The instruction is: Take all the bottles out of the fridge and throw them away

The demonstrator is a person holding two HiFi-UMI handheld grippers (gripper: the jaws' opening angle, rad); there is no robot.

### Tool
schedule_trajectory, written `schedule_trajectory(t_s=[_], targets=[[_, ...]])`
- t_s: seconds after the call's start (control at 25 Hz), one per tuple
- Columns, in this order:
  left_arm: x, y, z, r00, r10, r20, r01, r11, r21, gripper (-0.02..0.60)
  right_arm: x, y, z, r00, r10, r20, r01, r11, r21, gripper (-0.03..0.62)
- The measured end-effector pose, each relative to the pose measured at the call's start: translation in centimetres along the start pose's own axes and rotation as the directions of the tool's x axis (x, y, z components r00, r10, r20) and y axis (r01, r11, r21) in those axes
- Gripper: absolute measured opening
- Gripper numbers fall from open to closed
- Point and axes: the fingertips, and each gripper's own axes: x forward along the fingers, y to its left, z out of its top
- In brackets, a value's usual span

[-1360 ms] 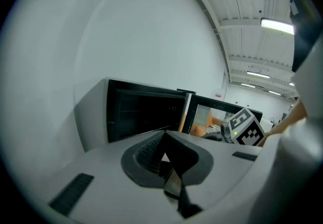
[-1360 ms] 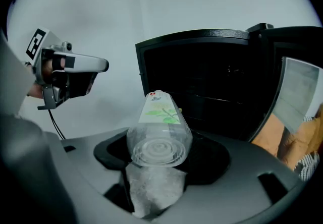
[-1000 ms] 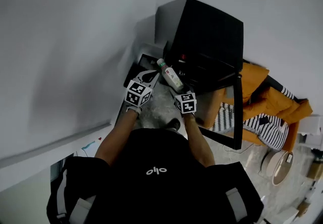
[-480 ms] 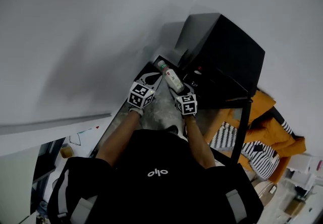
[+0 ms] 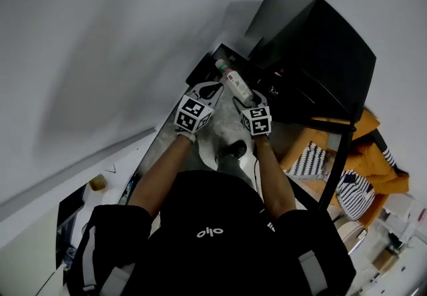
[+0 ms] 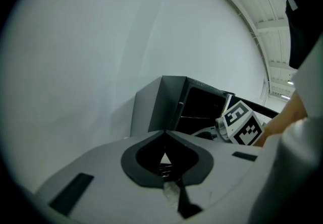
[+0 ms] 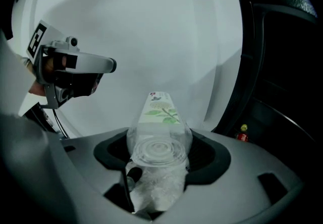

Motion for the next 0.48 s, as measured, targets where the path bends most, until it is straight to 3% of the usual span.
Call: schedule_trajectory(t_s=[0.32,0.48], targets=[[4.0,5.7,-8.4,0.999,-0.024,-0.045,0.020,0.995,-0.098,0.006,10.3,-1.0,-4.4,0.998,-0.007,-0.064,0.007,1.000,0.005,0.311],[6.6,8.1,-13.4,0.996,-0.050,-0.080,0.040,0.991,-0.124,0.006,15.7,-1.7,-8.7,0.994,-0.005,-0.109,0.008,1.000,0.030,0.311]])
